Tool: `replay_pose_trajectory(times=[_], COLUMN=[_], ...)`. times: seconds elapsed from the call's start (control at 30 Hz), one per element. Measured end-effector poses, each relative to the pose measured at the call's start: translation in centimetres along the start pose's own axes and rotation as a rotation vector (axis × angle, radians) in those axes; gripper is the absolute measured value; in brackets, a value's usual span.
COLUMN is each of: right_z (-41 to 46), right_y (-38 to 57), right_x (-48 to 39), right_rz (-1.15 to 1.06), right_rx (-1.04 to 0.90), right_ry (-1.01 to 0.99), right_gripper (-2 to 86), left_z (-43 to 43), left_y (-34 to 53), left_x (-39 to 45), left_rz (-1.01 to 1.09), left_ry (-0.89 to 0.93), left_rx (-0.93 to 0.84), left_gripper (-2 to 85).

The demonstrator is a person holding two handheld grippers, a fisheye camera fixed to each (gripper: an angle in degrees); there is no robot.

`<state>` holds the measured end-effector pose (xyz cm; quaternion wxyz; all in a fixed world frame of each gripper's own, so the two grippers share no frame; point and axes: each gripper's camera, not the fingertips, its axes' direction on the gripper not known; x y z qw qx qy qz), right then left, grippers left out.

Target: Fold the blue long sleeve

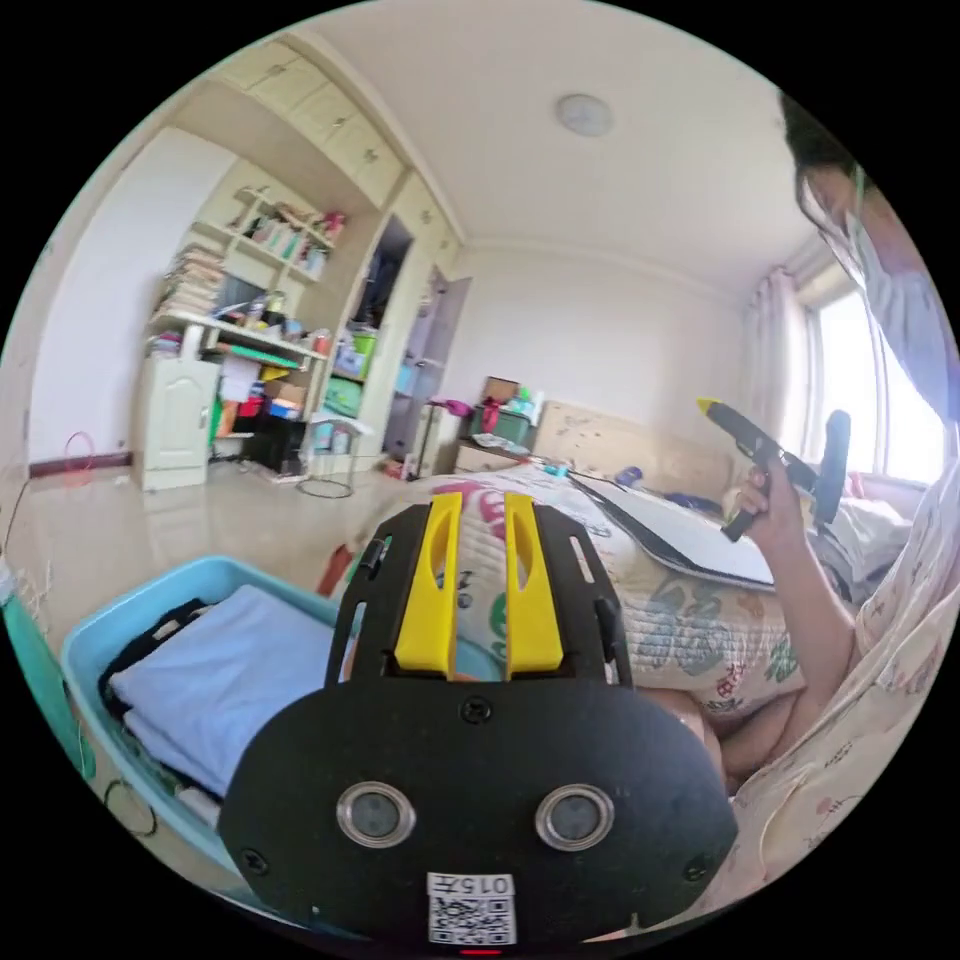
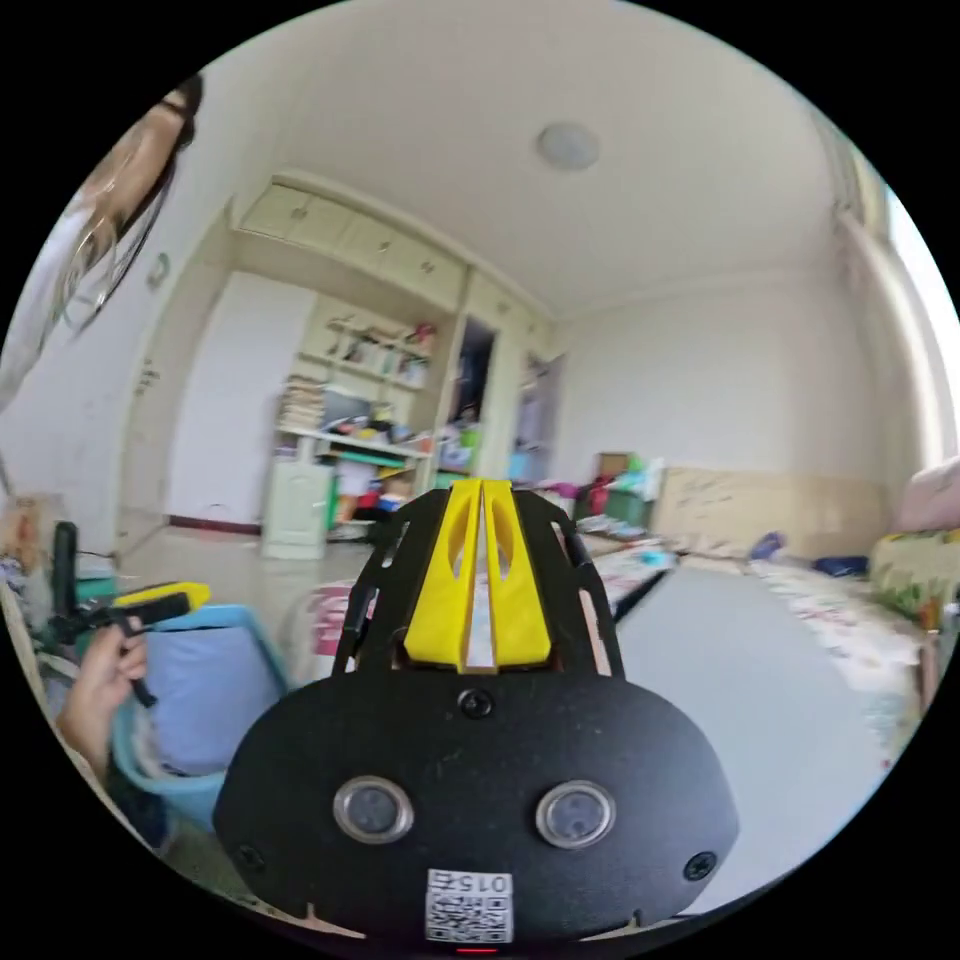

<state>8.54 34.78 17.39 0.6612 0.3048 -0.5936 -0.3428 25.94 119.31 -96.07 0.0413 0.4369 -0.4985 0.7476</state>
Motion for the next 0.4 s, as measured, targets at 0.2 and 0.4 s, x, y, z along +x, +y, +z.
replay_pose_trajectory(times=[0.2, 0.4], right_z=[-4.7, 0.6], right_y=[-5.5, -16.3], right_x=[10.1, 27.0], right_rz=[-0.266, -0.225], right_rx=[0.014, -0.388], right_ry=[0.662, 0.942], right_gripper=[0.9, 6.5], left_z=[16.6, 28.7], left_y=[0.6, 2.1], left_x=[17.3, 35.0], left_rz=[0.189, 0.238], left_ry=[0.476, 0.934], left_rx=[-0.065, -0.108], left_gripper=[8.8, 9.6])
